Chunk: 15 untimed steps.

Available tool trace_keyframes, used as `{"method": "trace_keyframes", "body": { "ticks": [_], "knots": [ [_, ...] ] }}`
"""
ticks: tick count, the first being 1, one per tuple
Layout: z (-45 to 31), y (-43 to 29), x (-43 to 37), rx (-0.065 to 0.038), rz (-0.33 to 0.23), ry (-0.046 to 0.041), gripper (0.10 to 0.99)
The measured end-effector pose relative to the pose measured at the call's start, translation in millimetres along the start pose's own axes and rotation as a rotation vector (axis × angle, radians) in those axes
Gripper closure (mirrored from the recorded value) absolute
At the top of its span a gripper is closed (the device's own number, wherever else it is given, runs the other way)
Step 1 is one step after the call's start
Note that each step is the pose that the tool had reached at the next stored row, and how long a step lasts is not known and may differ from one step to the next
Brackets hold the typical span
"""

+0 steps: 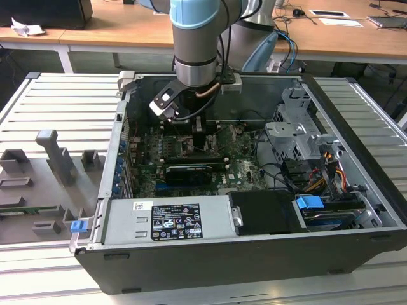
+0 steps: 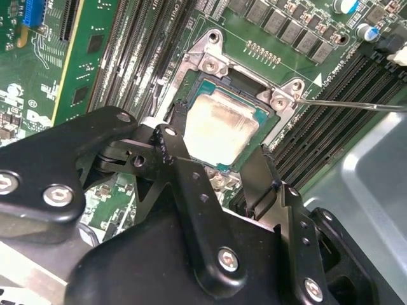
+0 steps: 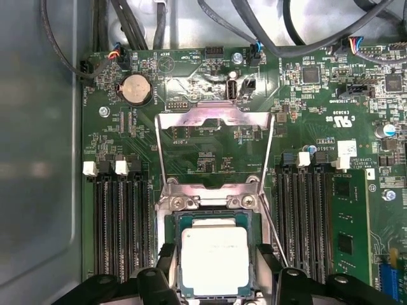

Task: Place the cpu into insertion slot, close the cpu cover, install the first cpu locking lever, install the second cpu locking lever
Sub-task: 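Place the cpu into insertion slot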

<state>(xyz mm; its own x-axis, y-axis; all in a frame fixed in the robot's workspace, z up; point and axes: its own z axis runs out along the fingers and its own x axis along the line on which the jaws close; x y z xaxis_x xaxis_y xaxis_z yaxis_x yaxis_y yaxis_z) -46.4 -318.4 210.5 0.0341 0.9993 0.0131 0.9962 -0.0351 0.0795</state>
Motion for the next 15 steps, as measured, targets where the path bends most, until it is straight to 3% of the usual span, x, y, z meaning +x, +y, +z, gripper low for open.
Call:
{"method": "trace_keyframes", "body": {
  "ticks": [8,12,13,14,15],
  "knots": [
    [-6.1,0.5,0.1,0.0,0.0,0.0,0.494],
    [-8.9,0.7,0.1,0.001,0.0,0.0,0.745],
    [-9.2,0.8,0.1,0.001,0.0,0.0,0.745],
    [-9.7,0.8,0.1,0.001,0.0,0.0,0.867],
    [-10.5,0.9,0.2,0.001,0.0,0.0,0.929]
  ]
}}
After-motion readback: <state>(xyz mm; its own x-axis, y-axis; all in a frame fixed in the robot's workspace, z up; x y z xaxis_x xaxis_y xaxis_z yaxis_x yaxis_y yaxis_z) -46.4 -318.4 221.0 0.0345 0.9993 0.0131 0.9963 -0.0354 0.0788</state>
